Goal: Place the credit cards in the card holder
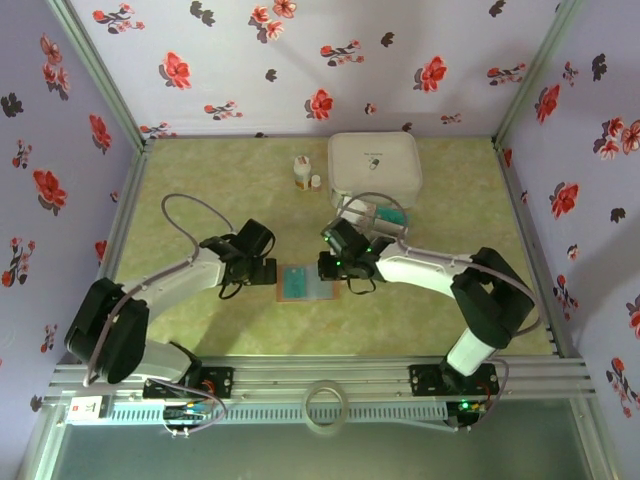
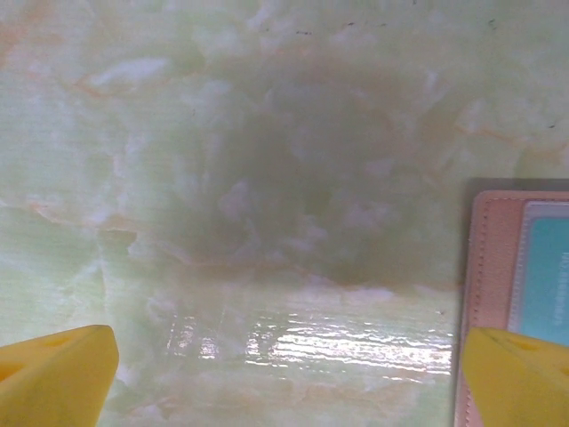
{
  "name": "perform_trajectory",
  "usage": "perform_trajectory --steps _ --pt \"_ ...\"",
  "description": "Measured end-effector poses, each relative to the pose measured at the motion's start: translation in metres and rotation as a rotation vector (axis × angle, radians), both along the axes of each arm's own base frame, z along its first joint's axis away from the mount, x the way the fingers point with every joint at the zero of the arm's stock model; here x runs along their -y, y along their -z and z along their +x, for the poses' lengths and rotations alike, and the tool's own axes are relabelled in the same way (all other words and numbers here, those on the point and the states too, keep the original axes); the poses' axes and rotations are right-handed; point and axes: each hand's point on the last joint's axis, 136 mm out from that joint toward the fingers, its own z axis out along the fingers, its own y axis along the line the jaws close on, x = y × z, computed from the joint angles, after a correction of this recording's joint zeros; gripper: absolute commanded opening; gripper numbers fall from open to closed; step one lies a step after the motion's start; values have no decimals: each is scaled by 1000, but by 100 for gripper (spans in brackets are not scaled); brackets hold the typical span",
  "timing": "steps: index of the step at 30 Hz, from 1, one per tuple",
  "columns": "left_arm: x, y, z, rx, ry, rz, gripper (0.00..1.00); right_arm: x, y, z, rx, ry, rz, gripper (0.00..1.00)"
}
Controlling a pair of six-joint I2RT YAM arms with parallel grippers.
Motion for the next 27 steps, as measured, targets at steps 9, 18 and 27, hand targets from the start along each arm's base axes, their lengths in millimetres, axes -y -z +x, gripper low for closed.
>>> perform_trajectory --steps 9,18,27 --pt "24 -7 -5 2 31 -67 100 12 -3 17 -17 17 49 7" --pt "62 -4 -4 -1 74 -114 100 0 18 13 -76 -27 74 2" --pt "76 5 -10 -18 96 -115 100 -9 28 15 -89 -43 103 1"
